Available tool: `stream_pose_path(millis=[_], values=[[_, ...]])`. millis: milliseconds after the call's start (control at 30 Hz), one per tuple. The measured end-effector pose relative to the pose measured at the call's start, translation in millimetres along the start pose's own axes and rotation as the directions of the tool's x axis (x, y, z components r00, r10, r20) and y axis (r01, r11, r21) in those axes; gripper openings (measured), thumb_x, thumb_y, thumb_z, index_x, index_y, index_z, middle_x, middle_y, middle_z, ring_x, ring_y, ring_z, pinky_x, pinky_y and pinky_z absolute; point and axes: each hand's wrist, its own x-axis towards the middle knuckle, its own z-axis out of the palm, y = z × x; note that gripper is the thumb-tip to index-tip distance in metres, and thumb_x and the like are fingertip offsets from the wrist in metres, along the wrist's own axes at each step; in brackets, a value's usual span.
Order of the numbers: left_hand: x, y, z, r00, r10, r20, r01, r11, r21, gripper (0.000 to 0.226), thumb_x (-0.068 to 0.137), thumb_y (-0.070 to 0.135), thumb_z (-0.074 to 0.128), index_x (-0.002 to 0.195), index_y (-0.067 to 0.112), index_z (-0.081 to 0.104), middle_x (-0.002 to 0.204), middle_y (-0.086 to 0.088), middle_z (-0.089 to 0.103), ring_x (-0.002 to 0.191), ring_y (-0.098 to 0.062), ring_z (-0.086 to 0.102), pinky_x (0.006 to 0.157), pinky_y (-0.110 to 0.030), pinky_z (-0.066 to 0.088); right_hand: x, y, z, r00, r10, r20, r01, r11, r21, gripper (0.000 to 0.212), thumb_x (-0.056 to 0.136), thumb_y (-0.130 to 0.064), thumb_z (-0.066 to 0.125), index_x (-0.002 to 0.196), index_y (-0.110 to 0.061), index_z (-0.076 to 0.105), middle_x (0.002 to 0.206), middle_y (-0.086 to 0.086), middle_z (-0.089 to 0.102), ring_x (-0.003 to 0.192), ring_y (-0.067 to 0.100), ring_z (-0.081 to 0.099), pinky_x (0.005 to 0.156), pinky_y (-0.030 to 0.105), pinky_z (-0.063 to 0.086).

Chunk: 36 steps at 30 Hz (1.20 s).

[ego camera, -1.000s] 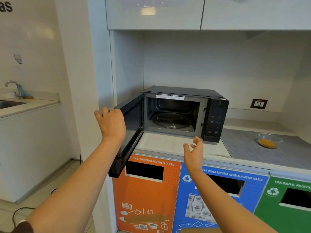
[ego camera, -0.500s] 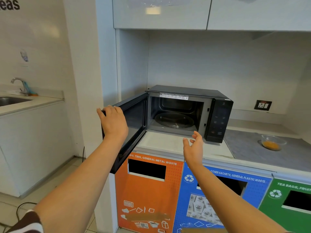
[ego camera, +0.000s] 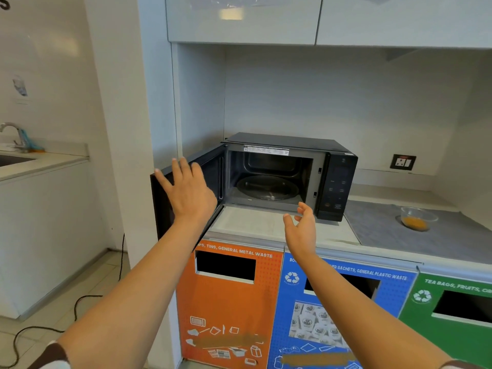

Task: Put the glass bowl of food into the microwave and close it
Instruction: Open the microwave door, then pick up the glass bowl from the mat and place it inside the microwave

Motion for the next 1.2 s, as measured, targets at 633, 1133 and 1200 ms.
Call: stream_pose_path(millis=[633, 1133, 1200], values=[[-70.5, 215.2, 89.8, 0.921, 0.310, 0.236, -0.117, 0.798, -0.592, 0.046, 0.085, 0.020, 0.058, 0.127, 0.010, 0.046, 0.131, -0.009, 0.052, 0.121, -0.027, 0.045, 0.097, -0.039, 0.041, 64.1, 75.4, -103.5, 0.982, 0.097, -0.164, -0.102, 0.994, -0.026, 0.049, 0.092, -0.021, 0.053, 0.138, -0.016, 0.035, 0.140, 0.004, 0.046, 0.125, 0.019, 0.047, 0.100, 0.032, 0.040], [-86.6, 487.3, 171.1, 0.779, 0.446, 0.441, -0.014, 0.716, -0.698, 0.048, 0.085, 0.018, 0.055, 0.130, 0.008, 0.044, 0.129, -0.013, 0.055, 0.121, -0.031, 0.043, 0.092, -0.043, 0.044, 209.3, 195.2, -288.6, 0.960, 0.159, -0.231, -0.193, 0.972, -0.136, 0.040, 0.091, -0.022, 0.052, 0.129, -0.013, 0.043, 0.133, 0.008, 0.052, 0.116, 0.027, 0.054, 0.093, 0.039, 0.048], [-91.2, 517.7, 183.8, 0.768, 0.453, 0.454, -0.007, 0.714, -0.700, 0.049, 0.084, 0.019, 0.056, 0.131, 0.009, 0.044, 0.130, -0.013, 0.055, 0.120, -0.032, 0.045, 0.092, -0.042, 0.044, 226.9, 213.1, -306.6, 0.951, 0.190, -0.244, -0.225, 0.967, -0.122, 0.035, 0.091, -0.020, 0.052, 0.124, -0.015, 0.046, 0.129, 0.010, 0.055, 0.110, 0.031, 0.058, 0.093, 0.047, 0.050]])
